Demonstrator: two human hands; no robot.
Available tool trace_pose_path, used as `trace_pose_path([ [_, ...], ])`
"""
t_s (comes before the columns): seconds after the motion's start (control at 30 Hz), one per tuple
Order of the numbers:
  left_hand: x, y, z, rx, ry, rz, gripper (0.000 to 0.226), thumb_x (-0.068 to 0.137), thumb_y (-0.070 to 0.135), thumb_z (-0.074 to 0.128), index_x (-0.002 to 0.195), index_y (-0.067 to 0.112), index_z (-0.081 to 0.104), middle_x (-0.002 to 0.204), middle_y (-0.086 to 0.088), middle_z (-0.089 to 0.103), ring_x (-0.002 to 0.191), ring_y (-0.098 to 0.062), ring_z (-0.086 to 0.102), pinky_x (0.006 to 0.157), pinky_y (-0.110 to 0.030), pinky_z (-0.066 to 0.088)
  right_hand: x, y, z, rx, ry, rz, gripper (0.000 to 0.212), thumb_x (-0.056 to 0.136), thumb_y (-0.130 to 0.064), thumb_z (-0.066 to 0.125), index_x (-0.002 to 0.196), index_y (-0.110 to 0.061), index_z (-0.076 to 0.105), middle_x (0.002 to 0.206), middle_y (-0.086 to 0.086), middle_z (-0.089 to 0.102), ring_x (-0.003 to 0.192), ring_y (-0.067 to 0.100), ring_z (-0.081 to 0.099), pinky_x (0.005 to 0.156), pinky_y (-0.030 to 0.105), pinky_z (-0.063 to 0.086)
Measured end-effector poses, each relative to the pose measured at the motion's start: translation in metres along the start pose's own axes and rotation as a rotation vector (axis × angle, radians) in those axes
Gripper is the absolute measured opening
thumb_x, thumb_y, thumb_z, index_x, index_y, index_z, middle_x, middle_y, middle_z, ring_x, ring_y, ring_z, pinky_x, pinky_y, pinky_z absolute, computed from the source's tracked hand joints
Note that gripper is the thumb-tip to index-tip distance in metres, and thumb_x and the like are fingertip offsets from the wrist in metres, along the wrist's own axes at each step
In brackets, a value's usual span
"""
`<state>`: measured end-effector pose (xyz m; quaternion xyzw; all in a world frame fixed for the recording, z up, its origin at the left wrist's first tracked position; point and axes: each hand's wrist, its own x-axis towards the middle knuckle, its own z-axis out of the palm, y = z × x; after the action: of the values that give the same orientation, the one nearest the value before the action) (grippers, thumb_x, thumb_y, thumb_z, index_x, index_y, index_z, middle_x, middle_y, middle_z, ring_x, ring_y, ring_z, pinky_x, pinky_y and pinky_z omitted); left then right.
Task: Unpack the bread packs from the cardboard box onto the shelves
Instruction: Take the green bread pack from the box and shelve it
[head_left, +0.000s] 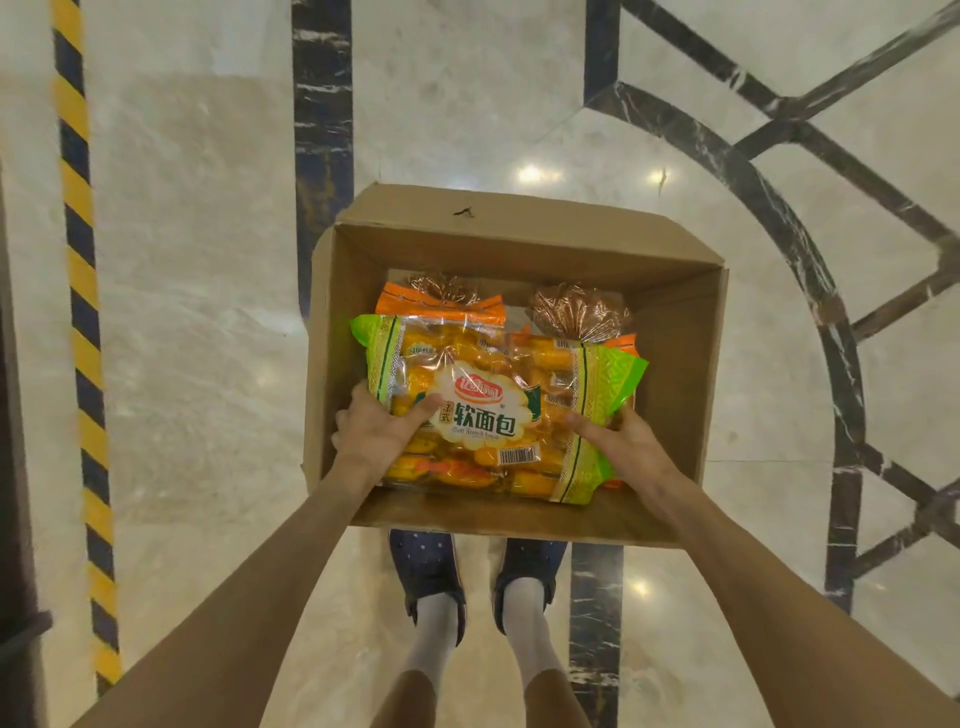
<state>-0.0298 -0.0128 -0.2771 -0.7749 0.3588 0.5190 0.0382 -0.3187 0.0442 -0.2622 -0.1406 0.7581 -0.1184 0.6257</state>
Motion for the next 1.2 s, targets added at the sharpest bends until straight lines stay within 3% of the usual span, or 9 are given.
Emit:
trace_pose_path([
  [0.13,-0.007,0.007,-0.007,-0.057,-0.051,0.025,0.089,0.071,0.07,0.078,0.138,0.022,0.046,0.134,-0.004,0.06,0.124,-0.026,0.061,0.103,-0.045,0.053,-0.009,-0.004,-0.009,0.002,-0.018,-0.005,0.07,0.071,-0.063,0.081,0.132,-0.032,0.062,0.128,-0.003,0.071,0.117,0.021,0.069,0.104,0.049,0.054],
  [0.27,-0.025,0.015,-0.021,-0.025,-0.041,0.075,0.078,0.082,0.056,0.078,0.141,0.02,0.041,0.13,0.0,0.058,0.116,-0.021,0.06,0.097,-0.04,0.051,-0.024,-0.013,-0.016,0.016,-0.001,-0.045,0.034,0.089,-0.043,0.075,0.12,-0.04,0.062,0.123,-0.006,0.071,0.111,0.016,0.07,0.098,0.041,0.057],
  [0.43,-0.051,0.027,-0.04,-0.092,-0.077,0.099,0.086,0.075,0.057,0.082,0.138,0.024,0.033,0.125,0.006,0.056,0.119,-0.023,0.063,0.103,-0.05,0.054,-0.051,-0.031,-0.026,0.007,-0.022,-0.099,0.053,0.085,-0.051,0.073,0.133,-0.042,0.052,0.12,-0.015,0.069,0.104,0.008,0.07,0.08,0.028,0.057],
  [0.6,-0.08,0.048,-0.067,-0.206,-0.085,0.123,0.087,0.063,0.06,0.08,0.13,0.034,0.032,0.127,0.004,0.059,0.112,-0.02,0.065,0.1,-0.047,0.056,-0.088,-0.055,-0.039,-0.057,-0.048,-0.144,0.084,0.073,-0.069,0.076,0.143,-0.041,0.039,0.129,-0.01,0.067,0.113,0.019,0.07,0.101,0.051,0.056],
  [0.7,-0.101,0.056,-0.086,-0.241,-0.106,0.136,0.088,0.073,0.054,0.08,0.142,0.027,0.031,0.123,0.005,0.059,0.1,-0.01,0.065,0.08,-0.03,0.058,-0.109,-0.068,-0.044,-0.064,-0.034,-0.163,0.093,0.063,-0.076,0.078,0.143,-0.044,0.042,0.129,-0.011,0.069,0.111,0.018,0.073,0.099,0.053,0.057],
  [0.8,-0.128,0.062,-0.111,-0.29,-0.122,0.144,0.079,0.075,0.058,0.076,0.139,0.028,0.04,0.118,0.01,0.063,0.095,-0.006,0.068,0.073,-0.023,0.055,-0.134,-0.089,-0.046,-0.072,-0.032,-0.201,0.084,0.061,-0.08,0.076,0.134,-0.045,0.054,0.123,-0.012,0.074,0.107,0.017,0.074,0.099,0.051,0.057],
  [0.97,-0.187,0.061,-0.163,-0.376,-0.169,0.186,0.064,0.076,0.073,0.073,0.129,0.041,0.059,0.114,0.01,0.077,0.096,-0.005,0.077,0.087,-0.033,0.062,-0.188,-0.138,-0.046,-0.141,-0.094,-0.249,0.076,0.056,-0.081,0.077,0.121,-0.044,0.062,0.11,-0.017,0.077,0.101,0.011,0.076,0.103,0.049,0.055],
  [1.1,-0.245,0.065,-0.206,-0.496,-0.081,0.205,0.039,0.084,0.048,0.069,0.121,0.042,0.059,0.106,0.013,0.079,0.091,-0.002,0.077,0.065,-0.015,0.059,-0.244,-0.188,-0.036,-0.221,-0.159,-0.362,0.035,0.091,-0.043,0.073,0.123,-0.035,0.061,0.109,-0.03,0.06,0.082,-0.016,0.067,0.08,0.01,0.052],
  [1.2,-0.296,0.064,-0.237,-0.585,0.002,0.211,0.047,0.083,0.049,0.071,0.128,0.04,0.058,0.11,0.013,0.079,0.098,-0.01,0.078,0.08,-0.026,0.061,-0.283,-0.226,-0.025,-0.33,-0.223,-0.419,0.048,0.083,-0.054,0.072,0.126,-0.036,0.061,0.118,-0.014,0.073,0.091,-0.002,0.074,0.084,0.024,0.056],
])
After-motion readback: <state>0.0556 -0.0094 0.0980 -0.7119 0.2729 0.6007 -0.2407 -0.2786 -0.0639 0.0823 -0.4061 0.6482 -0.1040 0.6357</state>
